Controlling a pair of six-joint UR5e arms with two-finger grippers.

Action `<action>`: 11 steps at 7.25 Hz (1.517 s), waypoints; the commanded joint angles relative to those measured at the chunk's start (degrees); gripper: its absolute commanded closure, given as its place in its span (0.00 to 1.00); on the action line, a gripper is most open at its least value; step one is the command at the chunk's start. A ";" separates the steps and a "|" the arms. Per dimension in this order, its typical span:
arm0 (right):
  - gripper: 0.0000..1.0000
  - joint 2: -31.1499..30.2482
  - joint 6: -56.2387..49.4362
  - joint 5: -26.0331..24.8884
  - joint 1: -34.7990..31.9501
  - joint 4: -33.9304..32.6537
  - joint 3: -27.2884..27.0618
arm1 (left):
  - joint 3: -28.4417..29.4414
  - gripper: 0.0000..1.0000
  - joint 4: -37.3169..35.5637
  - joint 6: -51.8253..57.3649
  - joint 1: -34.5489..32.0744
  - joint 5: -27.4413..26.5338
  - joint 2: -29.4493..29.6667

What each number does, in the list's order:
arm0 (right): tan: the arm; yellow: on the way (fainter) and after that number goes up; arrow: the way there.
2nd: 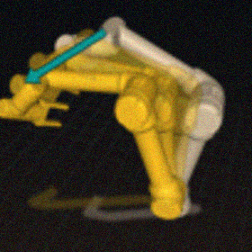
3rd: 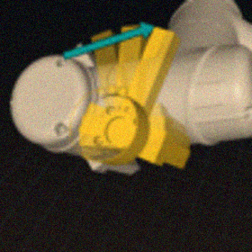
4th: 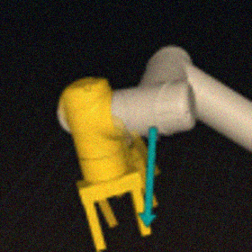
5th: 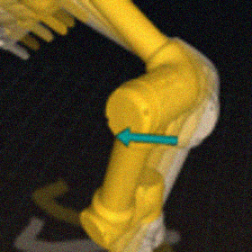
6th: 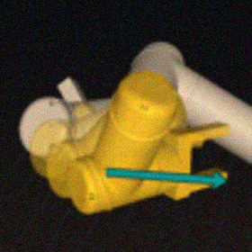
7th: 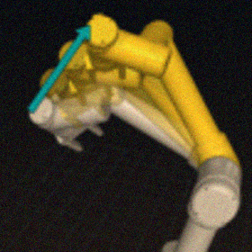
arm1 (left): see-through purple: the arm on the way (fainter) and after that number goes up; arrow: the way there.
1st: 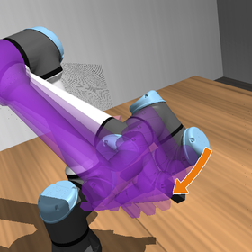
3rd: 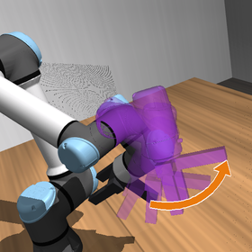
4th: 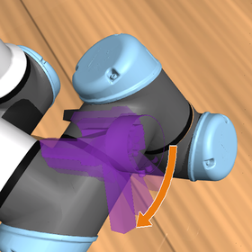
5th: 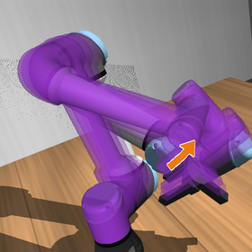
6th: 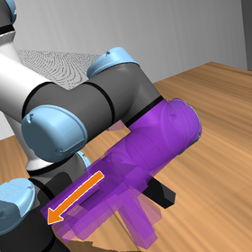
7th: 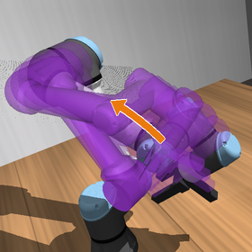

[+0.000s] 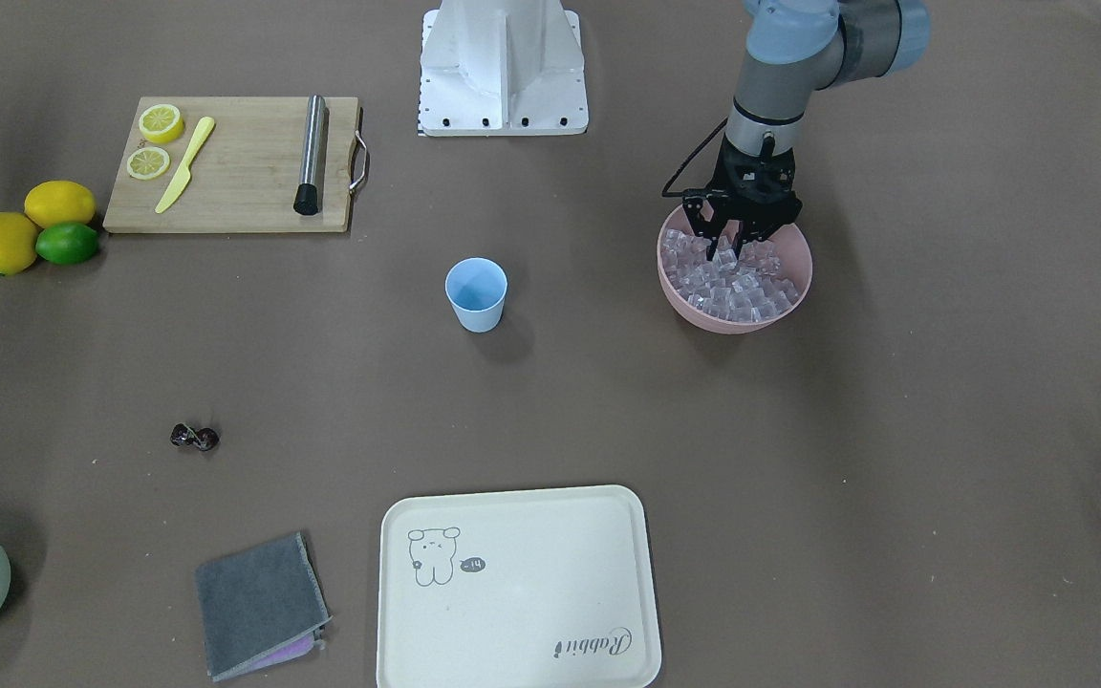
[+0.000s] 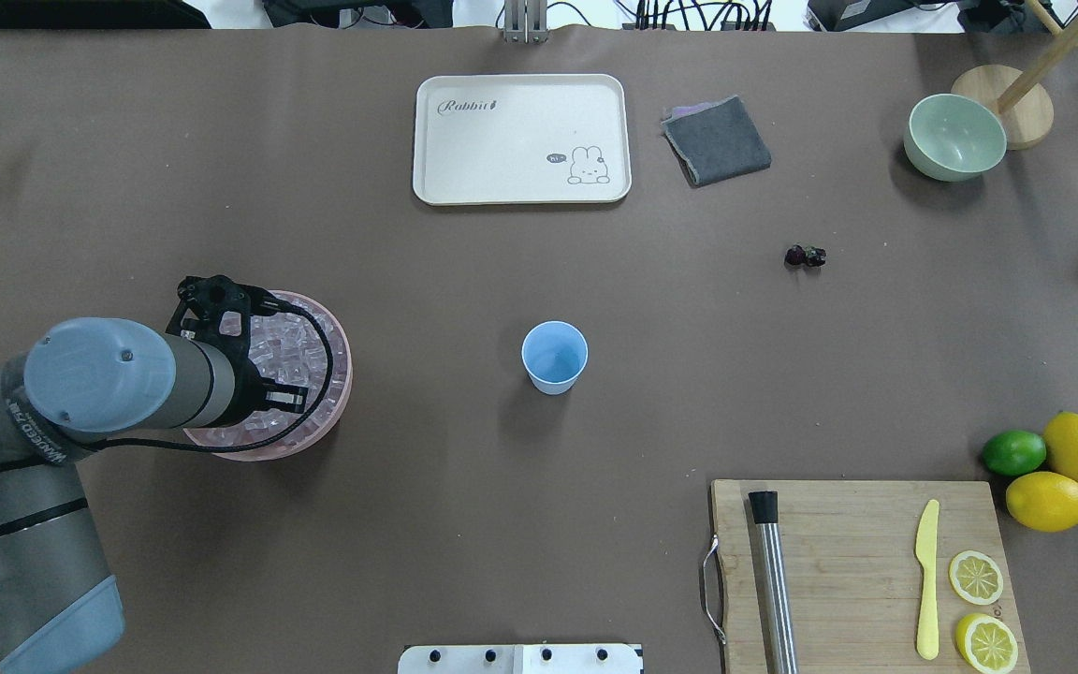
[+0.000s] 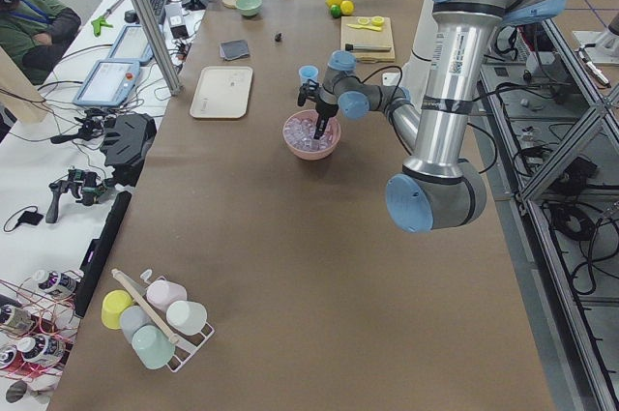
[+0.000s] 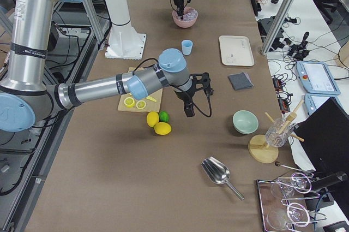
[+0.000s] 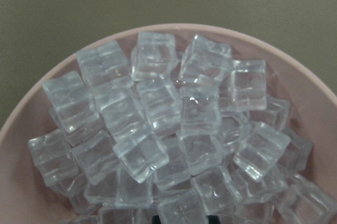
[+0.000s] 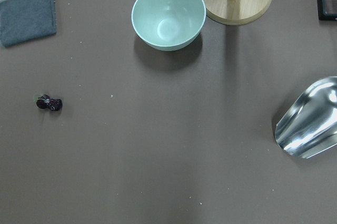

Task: Put ice and cherries in cup
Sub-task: 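Lower the left gripper into the bowl and grasp an ice cube, then carry the ice cube with the left gripper to the blue cup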

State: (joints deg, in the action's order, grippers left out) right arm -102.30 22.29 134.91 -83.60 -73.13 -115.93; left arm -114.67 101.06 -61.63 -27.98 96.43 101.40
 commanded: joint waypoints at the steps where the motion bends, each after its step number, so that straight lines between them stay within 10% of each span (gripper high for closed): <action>1: 0.00 0.09 0.03 0.00 0.01 0.00 0.00 | -2.30 1.00 -0.07 -0.07 -0.50 1.03 -0.15; 6: 0.00 0.09 0.03 0.09 0.01 0.09 -0.09 | -3.37 1.00 4.48 -5.91 -2.08 3.94 5.36; 11: 0.00 0.09 -0.06 0.09 0.01 0.09 -0.09 | 7.96 1.00 6.43 -19.66 0.64 -2.02 20.66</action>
State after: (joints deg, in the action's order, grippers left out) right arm -102.22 22.25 135.00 -83.58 -73.04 -116.07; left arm -108.74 107.45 -79.29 -28.12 95.75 119.57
